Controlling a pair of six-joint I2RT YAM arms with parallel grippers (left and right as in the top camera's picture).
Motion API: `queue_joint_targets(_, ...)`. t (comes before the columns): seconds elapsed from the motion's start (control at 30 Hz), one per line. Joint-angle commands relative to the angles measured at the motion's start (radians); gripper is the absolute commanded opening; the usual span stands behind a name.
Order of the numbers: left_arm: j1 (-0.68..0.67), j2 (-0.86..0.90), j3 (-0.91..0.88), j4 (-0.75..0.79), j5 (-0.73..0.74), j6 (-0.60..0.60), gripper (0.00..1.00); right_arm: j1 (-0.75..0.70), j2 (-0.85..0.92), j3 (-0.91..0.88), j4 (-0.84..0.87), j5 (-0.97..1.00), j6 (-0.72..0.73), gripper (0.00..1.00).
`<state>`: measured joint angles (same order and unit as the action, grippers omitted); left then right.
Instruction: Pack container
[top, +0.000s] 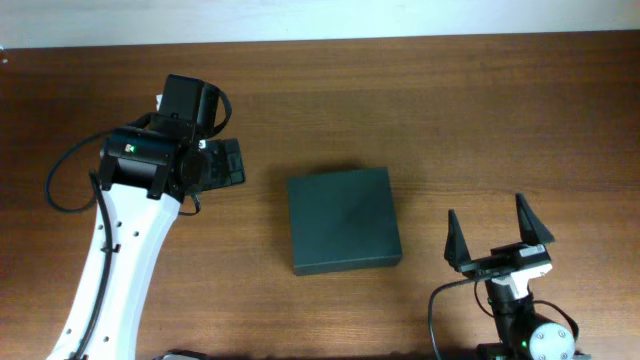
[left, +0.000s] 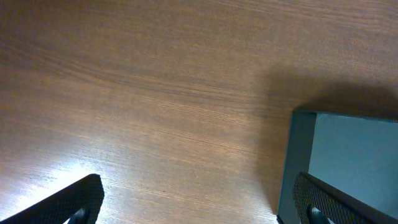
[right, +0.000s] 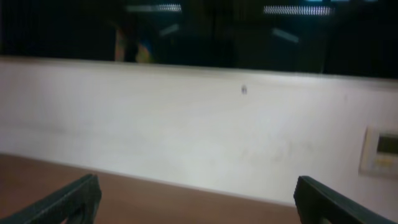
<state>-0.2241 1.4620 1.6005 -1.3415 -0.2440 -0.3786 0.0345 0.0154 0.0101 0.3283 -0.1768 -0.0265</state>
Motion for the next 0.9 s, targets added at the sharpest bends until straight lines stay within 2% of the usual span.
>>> queue_joint_targets(0.0,-0.002,-0.021,-0.004,0.002,-0.007,-0.002,0.99,0.004,-0.012,-0.005,-0.056,0.032,-0.001,0.99)
queue_joint_targets(0.37,-0.002,-0.021,-0.004,0.002,-0.007,-0.002,0.99,0.004,-0.012,-0.005,-0.395,0.031,0.000,0.99)
queue_joint_targets(0.87,-0.002,-0.021,-0.004,0.002,-0.007,-0.002,0.99,0.004,-0.012,-0.005,-0.396,0.057,-0.003,0.99)
